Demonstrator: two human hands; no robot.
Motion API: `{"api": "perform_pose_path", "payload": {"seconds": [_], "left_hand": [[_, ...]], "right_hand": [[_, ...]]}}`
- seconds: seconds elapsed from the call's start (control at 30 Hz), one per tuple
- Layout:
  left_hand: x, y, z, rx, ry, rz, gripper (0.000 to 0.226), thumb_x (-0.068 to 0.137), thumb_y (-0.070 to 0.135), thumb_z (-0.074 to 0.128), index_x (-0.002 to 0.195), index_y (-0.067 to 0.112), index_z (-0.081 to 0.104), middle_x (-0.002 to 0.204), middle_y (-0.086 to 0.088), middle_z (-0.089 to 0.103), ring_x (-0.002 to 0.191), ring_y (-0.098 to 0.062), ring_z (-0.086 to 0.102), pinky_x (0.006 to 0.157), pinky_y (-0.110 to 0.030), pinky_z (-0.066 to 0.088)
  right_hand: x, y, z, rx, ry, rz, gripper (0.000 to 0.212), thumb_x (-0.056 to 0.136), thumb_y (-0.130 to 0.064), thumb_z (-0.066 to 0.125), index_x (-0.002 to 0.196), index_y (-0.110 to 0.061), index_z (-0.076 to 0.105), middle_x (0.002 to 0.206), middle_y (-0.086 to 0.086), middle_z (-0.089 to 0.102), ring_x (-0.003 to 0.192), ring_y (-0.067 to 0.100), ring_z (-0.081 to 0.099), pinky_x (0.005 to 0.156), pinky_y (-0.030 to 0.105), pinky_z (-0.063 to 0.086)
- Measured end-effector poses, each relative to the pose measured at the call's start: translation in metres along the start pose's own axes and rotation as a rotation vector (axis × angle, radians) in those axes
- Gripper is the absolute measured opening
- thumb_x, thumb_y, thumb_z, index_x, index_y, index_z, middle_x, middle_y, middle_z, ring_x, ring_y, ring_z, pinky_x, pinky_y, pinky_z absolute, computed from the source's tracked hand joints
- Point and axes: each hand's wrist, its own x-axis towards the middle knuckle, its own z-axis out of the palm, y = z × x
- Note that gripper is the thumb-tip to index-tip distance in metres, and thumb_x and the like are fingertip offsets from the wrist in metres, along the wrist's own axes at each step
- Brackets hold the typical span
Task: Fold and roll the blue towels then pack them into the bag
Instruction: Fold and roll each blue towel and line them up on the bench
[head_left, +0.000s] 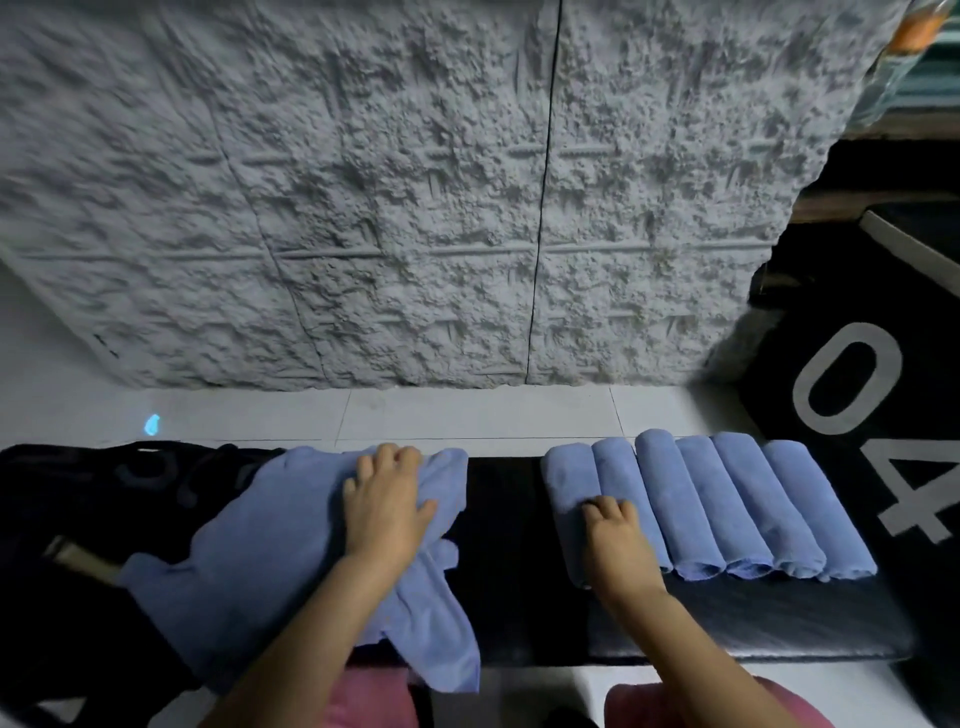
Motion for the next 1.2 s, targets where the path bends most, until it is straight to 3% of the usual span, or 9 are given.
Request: {"api": "perform_pose_path", "payload": {"seconds": [0.1,0.17,0.23,0.33,0.6,0.77,0.87,1.0,1.2], "left_hand": [[-0.007,-0.056,0.002,0.078,-0.016,-0.174,0.059,0.063,0.044,0.079,0.110,0.018,0.056,0.110,-0.008,0.056,0.103,-0.033,0.052,0.077,-0.040,0.044],[-0.012,-0.080,0.005,0.027,-0.051,-0.185,0.037,0.074,0.036,0.072,0.105,0.018,0.061,0.106,-0.008,0.060,0.102,-0.033,0.054,0.079,-0.039,0.043],[-0.014,-0.097,0.003,-0.191,0.046,-0.170,0.006,0.083,0.024,0.066,0.079,0.019,0.064,0.082,-0.005,0.063,0.083,-0.029,0.059,0.068,-0.035,0.043],[-0.009,-0.106,-0.010,-0.721,0.141,-0.257,0.041,0.087,0.013,0.065,0.053,0.014,0.042,0.054,-0.005,0.040,0.058,-0.017,0.041,0.056,-0.031,0.033],[-0.013,-0.075,-0.125,-1.702,-0.145,-0.173,0.025,0.098,0.011,0.042,0.107,0.003,0.064,0.106,-0.011,0.070,0.101,-0.021,0.065,0.091,-0.032,0.049],[-0.023,-0.054,-0.190,-1.814,-0.275,-0.119,0.027,0.099,0.014,0.039,0.114,0.009,0.061,0.111,-0.012,0.069,0.102,-0.020,0.065,0.088,-0.031,0.047],[-0.028,-0.043,-0.220,-1.880,-0.317,-0.118,0.029,0.100,0.017,0.037,0.114,0.008,0.060,0.108,-0.015,0.069,0.097,-0.024,0.067,0.083,-0.033,0.051],[-0.037,-0.023,-0.252,-1.912,-0.281,-0.121,0.026,0.098,0.019,0.044,0.102,0.007,0.065,0.100,-0.016,0.070,0.091,-0.024,0.066,0.086,-0.035,0.050],[-0.067,0.019,-0.267,-1.315,0.286,0.063,0.024,0.090,0.032,0.058,0.082,0.009,0.056,0.072,0.005,0.057,0.070,-0.005,0.053,0.064,-0.020,0.041]], "right_hand": [[-0.004,-0.010,-0.005,-0.009,0.112,-0.060,0.034,0.086,-0.001,0.044,0.119,-0.007,0.051,0.135,0.007,0.041,0.120,0.027,0.036,0.085,0.032,0.047],[-0.008,-0.021,-0.006,-0.008,0.157,-0.103,0.033,0.084,0.002,0.045,0.115,-0.007,0.055,0.135,0.008,0.045,0.119,0.030,0.040,0.076,0.033,0.046],[-0.011,-0.032,-0.006,0.039,0.173,-0.136,0.039,0.085,0.000,0.045,0.120,-0.012,0.056,0.133,0.004,0.048,0.119,0.028,0.040,0.075,0.033,0.045],[-0.015,-0.056,-0.008,0.214,0.162,-0.218,0.040,0.088,-0.006,0.047,0.124,-0.020,0.057,0.129,-0.006,0.051,0.117,0.021,0.039,0.087,0.028,0.044],[-0.009,-0.159,-0.111,0.918,0.161,-0.440,0.020,0.089,-0.019,0.062,0.107,-0.029,0.062,0.103,-0.020,0.062,0.096,0.004,0.055,0.083,0.020,0.046],[-0.019,-0.181,-0.193,0.952,0.142,-0.567,0.025,0.090,-0.020,0.063,0.112,-0.031,0.060,0.110,-0.020,0.061,0.102,-0.007,0.051,0.087,0.010,0.039],[-0.031,-0.175,-0.224,1.058,-0.056,-0.519,0.020,0.091,-0.021,0.061,0.112,-0.019,0.063,0.088,0.002,0.066,0.082,0.014,0.059,0.076,0.024,0.047],[-0.059,-0.159,-0.264,1.317,-0.081,-0.436,0.017,0.090,-0.012,0.063,0.106,-0.012,0.061,0.065,-0.001,0.054,0.056,0.007,0.049,0.054,0.014,0.039],[-0.084,-0.149,-0.304,1.632,0.008,-0.241,0.010,0.093,-0.016,0.059,0.086,-0.013,0.066,0.084,0.009,0.057,0.083,0.024,0.047,0.069,0.034,0.037]]}}
